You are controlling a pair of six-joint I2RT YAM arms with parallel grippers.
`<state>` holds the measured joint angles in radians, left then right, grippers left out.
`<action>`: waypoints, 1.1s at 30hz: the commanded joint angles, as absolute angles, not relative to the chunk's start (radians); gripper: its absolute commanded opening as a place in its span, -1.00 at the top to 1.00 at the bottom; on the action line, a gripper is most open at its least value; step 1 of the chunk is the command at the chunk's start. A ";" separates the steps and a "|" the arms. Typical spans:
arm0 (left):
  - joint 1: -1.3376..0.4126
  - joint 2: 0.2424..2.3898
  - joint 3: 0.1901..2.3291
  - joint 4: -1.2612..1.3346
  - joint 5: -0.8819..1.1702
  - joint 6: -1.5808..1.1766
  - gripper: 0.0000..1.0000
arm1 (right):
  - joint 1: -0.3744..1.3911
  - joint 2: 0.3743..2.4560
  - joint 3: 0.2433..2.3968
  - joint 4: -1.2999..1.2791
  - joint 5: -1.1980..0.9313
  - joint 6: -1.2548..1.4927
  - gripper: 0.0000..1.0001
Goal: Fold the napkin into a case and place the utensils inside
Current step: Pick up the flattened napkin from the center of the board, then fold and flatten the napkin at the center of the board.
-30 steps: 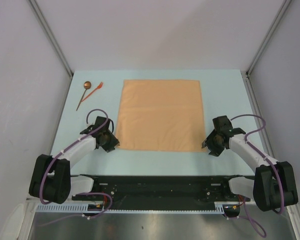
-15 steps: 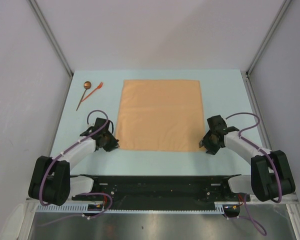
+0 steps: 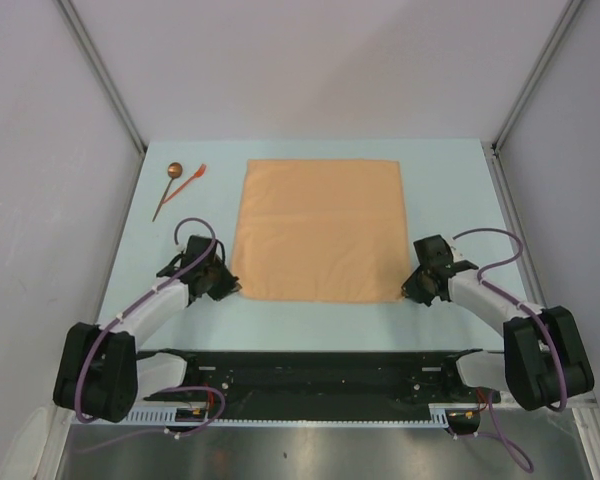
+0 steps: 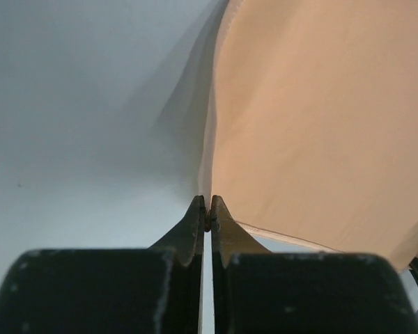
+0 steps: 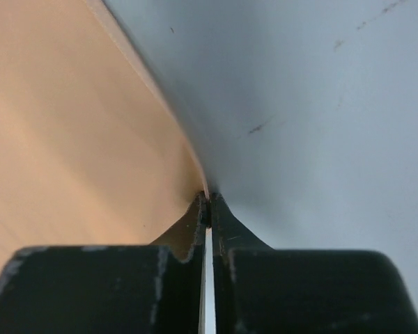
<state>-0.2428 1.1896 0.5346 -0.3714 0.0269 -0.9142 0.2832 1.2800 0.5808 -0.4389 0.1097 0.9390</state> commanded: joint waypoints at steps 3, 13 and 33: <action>-0.247 1.111 0.543 -0.302 0.064 -0.848 1.00 | 0.290 1.155 0.557 -0.471 0.117 0.882 1.00; -0.244 0.980 0.679 -0.212 0.113 -0.753 1.00 | 0.227 1.003 0.779 -0.431 -0.023 0.692 1.00; -0.245 0.710 1.514 -0.411 0.150 -0.532 1.00 | 0.147 0.667 1.592 -0.643 -0.193 0.288 1.00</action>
<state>-0.2382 0.7372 1.4014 -0.3294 0.1429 -0.5995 0.1333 0.7441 1.4948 -0.5865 -0.1997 0.3771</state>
